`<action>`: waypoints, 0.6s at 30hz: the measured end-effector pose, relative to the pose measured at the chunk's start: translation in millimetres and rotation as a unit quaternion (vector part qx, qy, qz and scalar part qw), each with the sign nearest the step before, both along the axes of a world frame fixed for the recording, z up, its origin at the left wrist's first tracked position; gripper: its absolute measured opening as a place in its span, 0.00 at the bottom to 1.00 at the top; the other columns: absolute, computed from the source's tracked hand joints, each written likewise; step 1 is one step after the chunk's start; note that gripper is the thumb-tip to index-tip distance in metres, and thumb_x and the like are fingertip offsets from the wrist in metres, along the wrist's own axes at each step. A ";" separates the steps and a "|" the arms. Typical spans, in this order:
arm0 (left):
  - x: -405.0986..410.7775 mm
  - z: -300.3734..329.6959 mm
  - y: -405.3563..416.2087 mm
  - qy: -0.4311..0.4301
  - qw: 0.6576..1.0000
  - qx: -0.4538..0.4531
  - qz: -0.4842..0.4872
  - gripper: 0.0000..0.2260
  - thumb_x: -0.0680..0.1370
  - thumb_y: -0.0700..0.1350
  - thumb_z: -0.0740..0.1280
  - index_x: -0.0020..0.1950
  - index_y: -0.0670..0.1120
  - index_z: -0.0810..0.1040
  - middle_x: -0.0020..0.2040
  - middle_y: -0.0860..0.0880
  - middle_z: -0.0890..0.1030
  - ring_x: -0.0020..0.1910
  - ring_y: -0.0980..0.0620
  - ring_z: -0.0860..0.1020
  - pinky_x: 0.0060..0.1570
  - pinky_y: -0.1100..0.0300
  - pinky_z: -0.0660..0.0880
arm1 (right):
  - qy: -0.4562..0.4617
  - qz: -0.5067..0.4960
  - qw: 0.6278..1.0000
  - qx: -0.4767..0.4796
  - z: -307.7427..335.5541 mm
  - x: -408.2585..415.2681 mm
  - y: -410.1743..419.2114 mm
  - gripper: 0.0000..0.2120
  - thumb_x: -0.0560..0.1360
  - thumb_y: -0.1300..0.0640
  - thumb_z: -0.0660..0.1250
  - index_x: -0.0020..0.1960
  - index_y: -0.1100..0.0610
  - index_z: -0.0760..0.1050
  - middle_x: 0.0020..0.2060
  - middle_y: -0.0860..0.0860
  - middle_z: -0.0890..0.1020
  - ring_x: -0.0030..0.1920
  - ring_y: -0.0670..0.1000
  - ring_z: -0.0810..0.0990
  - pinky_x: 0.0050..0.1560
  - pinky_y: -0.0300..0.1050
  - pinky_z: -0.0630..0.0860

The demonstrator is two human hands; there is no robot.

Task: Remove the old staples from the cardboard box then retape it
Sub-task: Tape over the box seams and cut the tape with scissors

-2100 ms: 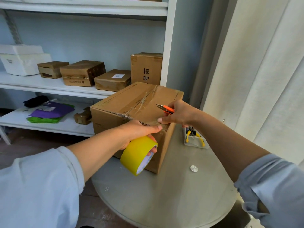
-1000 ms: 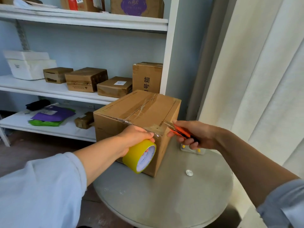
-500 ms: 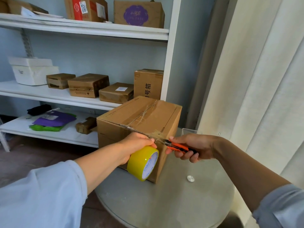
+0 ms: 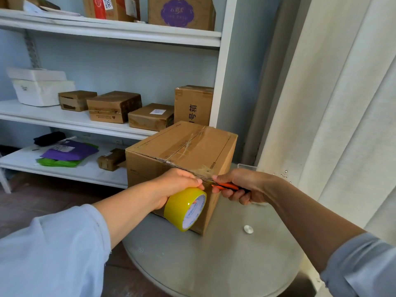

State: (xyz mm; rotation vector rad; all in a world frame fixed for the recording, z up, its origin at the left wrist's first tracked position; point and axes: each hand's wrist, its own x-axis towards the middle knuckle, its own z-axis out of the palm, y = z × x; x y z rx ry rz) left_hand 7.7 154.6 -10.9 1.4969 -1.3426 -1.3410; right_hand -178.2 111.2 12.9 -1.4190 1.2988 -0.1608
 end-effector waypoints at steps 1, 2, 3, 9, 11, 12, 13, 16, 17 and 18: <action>0.8 0.3 0.1 -0.005 1.000 -0.002 -0.003 0.06 0.77 0.43 0.68 0.46 0.43 0.83 0.39 0.46 0.82 0.33 0.53 0.79 0.30 0.66 0.77 | 0.008 0.012 1.000 -0.011 2.7 -3.2 0.6 0.18 0.80 0.44 0.58 0.45 0.56 0.77 0.26 0.47 0.67 0.24 0.43 0.57 0.23 0.34 0.51; 2.3 0.8 -0.1 -0.011 1.000 -0.004 -0.006 0.06 0.77 0.44 0.68 0.45 0.44 0.83 0.39 0.46 0.82 0.34 0.53 0.79 0.31 0.66 0.76 | 0.017 0.021 0.999 -0.024 6.5 -6.6 0.6 0.19 0.80 0.43 0.58 0.47 0.57 0.78 0.26 0.47 0.67 0.25 0.43 0.57 0.23 0.35 0.52; 3.9 2.2 -0.4 -0.017 1.000 -0.006 -0.009 0.06 0.77 0.44 0.68 0.44 0.44 0.83 0.39 0.46 0.82 0.35 0.52 0.79 0.32 0.66 0.76 | 0.027 0.024 0.998 -0.045 12.0 -9.7 0.5 0.20 0.79 0.42 0.59 0.49 0.57 0.79 0.26 0.47 0.67 0.25 0.43 0.58 0.24 0.35 0.53; 12.1 9.0 -3.5 -0.028 0.999 -0.004 -0.020 0.05 0.76 0.43 0.69 0.41 0.44 0.82 0.35 0.47 0.82 0.32 0.52 0.78 0.36 0.62 0.76 | 0.064 -0.099 0.935 -0.334 6.2 10.9 -8.8 0.19 0.71 0.41 0.70 0.44 0.57 0.75 0.33 0.50 0.73 0.33 0.47 0.72 0.35 0.41 0.72; 12.5 7.3 -3.4 -0.022 1.000 -0.007 -0.019 0.06 0.76 0.42 0.69 0.40 0.45 0.82 0.34 0.48 0.82 0.32 0.53 0.79 0.35 0.63 0.77 | 0.045 -0.085 0.931 -0.352 -11.9 25.7 -11.4 0.22 0.68 0.38 0.72 0.49 0.55 0.74 0.43 0.52 0.79 0.43 0.51 0.79 0.46 0.48 0.78; 12.7 5.4 -3.4 -0.017 1.000 -0.009 -0.018 0.06 0.76 0.42 0.68 0.40 0.45 0.82 0.33 0.49 0.82 0.31 0.54 0.79 0.34 0.64 0.77 | 0.048 -0.076 0.932 -0.350 -17.7 31.3 -9.7 0.25 0.67 0.37 0.73 0.53 0.53 0.73 0.48 0.52 0.80 0.48 0.53 0.79 0.50 0.49 0.78; 13.8 3.2 -3.1 -0.012 1.000 -0.007 -0.016 0.06 0.76 0.42 0.68 0.40 0.44 0.82 0.32 0.49 0.82 0.30 0.55 0.79 0.32 0.65 0.77 | 0.053 -0.069 0.933 -0.350 -21.8 34.8 -8.6 0.27 0.66 0.37 0.73 0.57 0.52 0.73 0.51 0.51 0.79 0.51 0.52 0.78 0.51 0.48 0.77; 19.3 -2.3 1.3 -0.039 0.999 0.005 -0.036 0.06 0.75 0.41 0.69 0.40 0.44 0.83 0.30 0.50 0.82 0.29 0.55 0.78 0.31 0.67 0.76 | -0.003 -0.064 0.943 -0.328 -26.1 32.9 -8.2 0.28 0.67 0.43 0.75 0.62 0.52 0.71 0.49 0.47 0.77 0.49 0.47 0.76 0.49 0.43 0.74; 22.1 -3.9 3.0 -0.073 0.996 0.004 -0.053 0.05 0.75 0.41 0.70 0.39 0.44 0.83 0.31 0.50 0.82 0.29 0.56 0.78 0.31 0.68 0.75 | -0.024 -0.057 0.947 -0.316 -26.4 30.1 -10.9 0.28 0.68 0.45 0.75 0.63 0.52 0.71 0.47 0.45 0.76 0.47 0.47 0.76 0.48 0.42 0.73; 24.7 -4.5 5.4 -0.105 0.992 0.002 -0.066 0.05 0.75 0.42 0.70 0.39 0.44 0.84 0.31 0.51 0.82 0.30 0.56 0.78 0.32 0.68 0.75 | -0.033 -0.049 0.950 -0.307 -24.9 27.4 -12.4 0.28 0.68 0.47 0.75 0.64 0.52 0.70 0.47 0.45 0.76 0.47 0.46 0.76 0.48 0.41 0.73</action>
